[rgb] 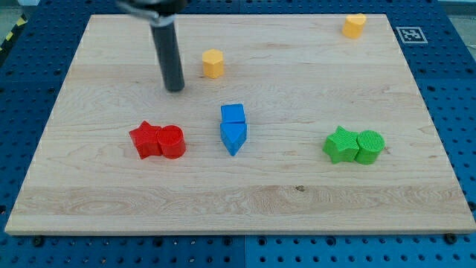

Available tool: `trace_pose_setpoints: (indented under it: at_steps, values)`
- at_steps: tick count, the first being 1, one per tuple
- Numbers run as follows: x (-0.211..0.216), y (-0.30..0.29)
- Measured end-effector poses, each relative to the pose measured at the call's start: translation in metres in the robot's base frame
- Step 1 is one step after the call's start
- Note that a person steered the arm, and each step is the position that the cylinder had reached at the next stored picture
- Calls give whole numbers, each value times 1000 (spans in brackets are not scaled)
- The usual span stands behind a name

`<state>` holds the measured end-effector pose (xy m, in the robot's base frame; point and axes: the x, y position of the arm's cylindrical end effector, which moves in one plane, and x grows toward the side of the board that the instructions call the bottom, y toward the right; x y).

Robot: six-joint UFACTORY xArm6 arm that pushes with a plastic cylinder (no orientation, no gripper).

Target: Move red star slightly down and left a bit

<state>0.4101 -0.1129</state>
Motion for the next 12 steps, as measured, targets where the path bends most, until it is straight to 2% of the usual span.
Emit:
trace_pose_setpoints:
  at_steps: [1,4,5,7,8,9,12]
  values:
    - [42,-5]
    - [119,-48]
    - [123,-48]
    - [120,7]
    - [151,9]
    - [160,9]
    - [160,-25]
